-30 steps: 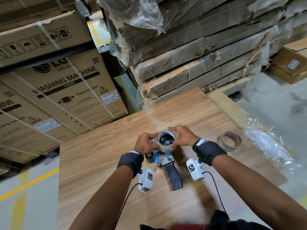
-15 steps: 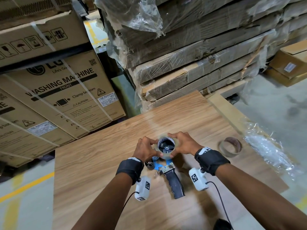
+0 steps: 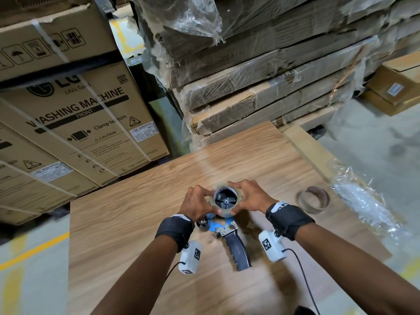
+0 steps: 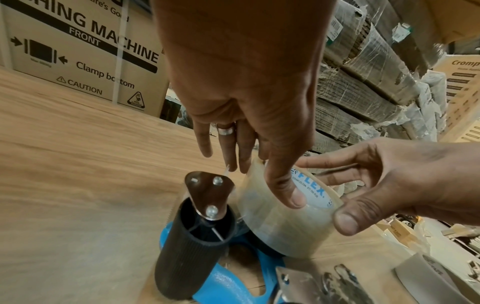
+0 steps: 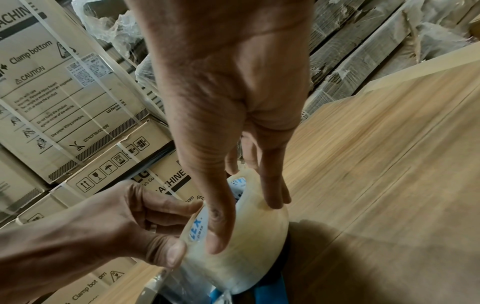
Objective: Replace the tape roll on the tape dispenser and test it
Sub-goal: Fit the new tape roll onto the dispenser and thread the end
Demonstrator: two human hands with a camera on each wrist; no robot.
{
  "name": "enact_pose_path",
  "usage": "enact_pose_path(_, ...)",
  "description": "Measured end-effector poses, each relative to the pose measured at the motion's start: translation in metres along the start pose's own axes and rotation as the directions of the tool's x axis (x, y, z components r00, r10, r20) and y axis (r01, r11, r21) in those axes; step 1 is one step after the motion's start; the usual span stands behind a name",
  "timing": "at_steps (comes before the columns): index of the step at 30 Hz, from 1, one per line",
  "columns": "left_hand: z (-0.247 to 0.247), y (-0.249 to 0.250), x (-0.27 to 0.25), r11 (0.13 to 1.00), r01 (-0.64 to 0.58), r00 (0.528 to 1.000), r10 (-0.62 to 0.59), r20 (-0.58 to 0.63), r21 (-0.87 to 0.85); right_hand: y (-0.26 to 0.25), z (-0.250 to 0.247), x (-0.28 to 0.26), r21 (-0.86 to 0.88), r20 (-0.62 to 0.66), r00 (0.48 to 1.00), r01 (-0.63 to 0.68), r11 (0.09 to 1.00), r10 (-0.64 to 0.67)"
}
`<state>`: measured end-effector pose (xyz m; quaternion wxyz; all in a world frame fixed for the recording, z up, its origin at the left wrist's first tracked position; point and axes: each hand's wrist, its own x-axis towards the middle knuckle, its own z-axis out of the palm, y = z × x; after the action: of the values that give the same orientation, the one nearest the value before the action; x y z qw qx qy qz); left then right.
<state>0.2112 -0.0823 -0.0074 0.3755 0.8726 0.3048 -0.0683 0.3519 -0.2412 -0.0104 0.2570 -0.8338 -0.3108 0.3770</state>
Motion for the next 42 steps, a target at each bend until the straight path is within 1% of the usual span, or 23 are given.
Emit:
enact_pose_path(6,-0.001,0.004,-0.001,1.000,0.004,1.000,-0.004,0.023,0.009,0.004,0.000,0.002,0.010,0.012,1.000,0.002,1.000,-0.002)
enact_pose_path(13,0.001,0.003,0.001,0.998,0.044,0.998,-0.046,0.042,0.048,0.007,0.002,0.006,0.004,0.024,1.000,0.004,1.000,-0.004)
enact_pose_path(16,0.008,-0.004,0.006,0.998,0.031,0.999,-0.033,0.029,0.048,0.011,0.004,0.009,0.011,0.019,1.000,0.007,1.000,-0.007)
enact_pose_path(23,0.014,-0.008,0.009,0.996,0.066,0.998,-0.067,0.018,0.065,0.018,0.004,0.013,0.015,0.035,0.999,0.009,1.000,-0.010)
enact_pose_path(26,0.011,-0.001,0.006,0.993,0.088,0.996,-0.090,0.019,0.077,0.018,0.004,0.013,0.006,0.036,0.999,0.021,1.000,-0.021)
enact_pose_path(31,0.015,-0.004,0.009,0.991,0.123,0.992,-0.124,0.018,0.051,0.020,0.006,0.013,0.006,0.040,0.999,0.033,0.999,-0.033)
enact_pose_path(42,0.021,-0.008,0.019,0.989,0.116,0.992,-0.120,0.033,0.093,0.022,0.005,0.012,0.023,0.059,0.997,0.038,0.999,-0.040)
